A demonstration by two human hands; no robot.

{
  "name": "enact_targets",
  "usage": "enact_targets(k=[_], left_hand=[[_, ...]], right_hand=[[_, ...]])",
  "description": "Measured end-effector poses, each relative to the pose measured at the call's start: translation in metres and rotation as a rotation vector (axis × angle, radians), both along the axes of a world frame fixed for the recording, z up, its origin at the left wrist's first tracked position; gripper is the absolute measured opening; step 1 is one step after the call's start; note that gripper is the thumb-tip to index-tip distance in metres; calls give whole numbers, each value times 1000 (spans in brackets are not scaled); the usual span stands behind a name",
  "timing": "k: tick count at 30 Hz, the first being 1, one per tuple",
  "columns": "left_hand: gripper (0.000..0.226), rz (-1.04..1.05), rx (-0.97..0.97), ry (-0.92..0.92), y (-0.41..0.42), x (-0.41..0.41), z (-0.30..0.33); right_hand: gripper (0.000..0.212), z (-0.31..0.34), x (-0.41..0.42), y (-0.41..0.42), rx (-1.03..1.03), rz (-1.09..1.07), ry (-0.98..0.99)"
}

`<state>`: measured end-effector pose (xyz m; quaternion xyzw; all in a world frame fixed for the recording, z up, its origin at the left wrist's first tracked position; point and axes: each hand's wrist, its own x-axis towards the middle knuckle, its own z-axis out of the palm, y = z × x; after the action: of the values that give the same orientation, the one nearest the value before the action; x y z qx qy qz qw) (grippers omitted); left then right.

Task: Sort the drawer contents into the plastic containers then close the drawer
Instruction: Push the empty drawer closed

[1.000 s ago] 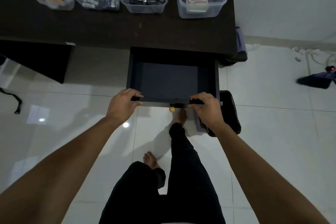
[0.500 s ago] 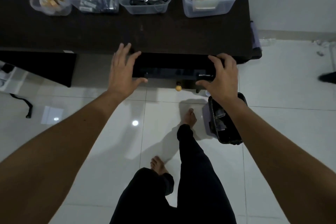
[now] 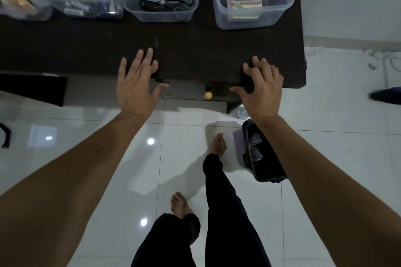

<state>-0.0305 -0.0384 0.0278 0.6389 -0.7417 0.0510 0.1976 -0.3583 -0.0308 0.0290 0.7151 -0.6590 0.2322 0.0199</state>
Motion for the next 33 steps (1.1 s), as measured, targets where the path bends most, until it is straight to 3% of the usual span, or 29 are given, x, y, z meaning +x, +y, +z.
enact_targets(k=[11,16,20,24,28,33], left_hand=[[58,-15,-34,-54,-4,3,-7],[58,17,160,-62,0,-2,11],[78,67,377,-6,3,-14,50],[75,187,509,29,-1,-19,70],[60,191,564,-17,-11,-20,71],[59,183,657,-76,-9,-21,72]], right_hand=[[52,-14,-9,-4,-97,53,120],[54,0,-2,1,40,30,71],[59,22,1,3,175,18,-2],[48,34,10,-3,198,-49,-119],[44,41,15,-8,260,-55,-36],[38,54,17,-8,359,-15,77]])
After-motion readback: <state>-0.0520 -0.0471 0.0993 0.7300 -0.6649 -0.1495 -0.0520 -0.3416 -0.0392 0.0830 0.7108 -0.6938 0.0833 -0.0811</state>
